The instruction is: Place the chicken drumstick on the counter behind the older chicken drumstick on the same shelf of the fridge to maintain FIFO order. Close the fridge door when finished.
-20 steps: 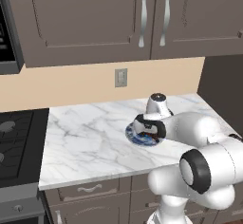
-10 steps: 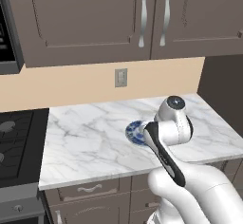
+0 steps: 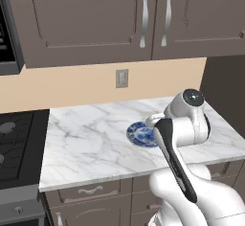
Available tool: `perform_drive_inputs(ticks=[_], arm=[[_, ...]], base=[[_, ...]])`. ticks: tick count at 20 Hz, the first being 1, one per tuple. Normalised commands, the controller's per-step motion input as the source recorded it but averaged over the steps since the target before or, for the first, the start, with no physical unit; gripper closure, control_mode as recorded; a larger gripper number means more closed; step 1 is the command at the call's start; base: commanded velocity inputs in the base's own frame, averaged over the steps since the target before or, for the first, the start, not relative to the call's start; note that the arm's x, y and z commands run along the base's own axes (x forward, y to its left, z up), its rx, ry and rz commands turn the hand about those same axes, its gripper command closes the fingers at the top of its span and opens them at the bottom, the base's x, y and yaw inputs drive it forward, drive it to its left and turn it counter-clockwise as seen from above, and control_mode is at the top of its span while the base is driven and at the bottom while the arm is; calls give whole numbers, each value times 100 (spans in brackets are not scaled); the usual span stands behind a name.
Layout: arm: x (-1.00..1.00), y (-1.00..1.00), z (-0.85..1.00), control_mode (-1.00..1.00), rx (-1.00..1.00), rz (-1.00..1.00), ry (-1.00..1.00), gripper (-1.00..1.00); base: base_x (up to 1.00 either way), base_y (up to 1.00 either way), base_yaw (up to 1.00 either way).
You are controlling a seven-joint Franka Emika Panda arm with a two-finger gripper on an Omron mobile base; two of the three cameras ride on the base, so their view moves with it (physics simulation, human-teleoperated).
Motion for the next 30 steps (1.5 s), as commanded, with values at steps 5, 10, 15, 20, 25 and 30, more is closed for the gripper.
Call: perform_drive_inputs(ticks=[5,10,15,20,25,30], arm=[[-25,-2,67,-100,0,0,0,100],[-7,10,-1,-100,-1,1,0,100],[-45,5,0,-100,-1,-6,-6,100],[-69,5,12,-100,0,-33,-8,100],[-54,13,15,-100,0,-42,-2,100],[13,-1,15,-100,-1,-16,0,100]], base=[[0,0,0],[0,0,0],[0,0,0],[0,0,0],[0,0,0],[0,0,0]])
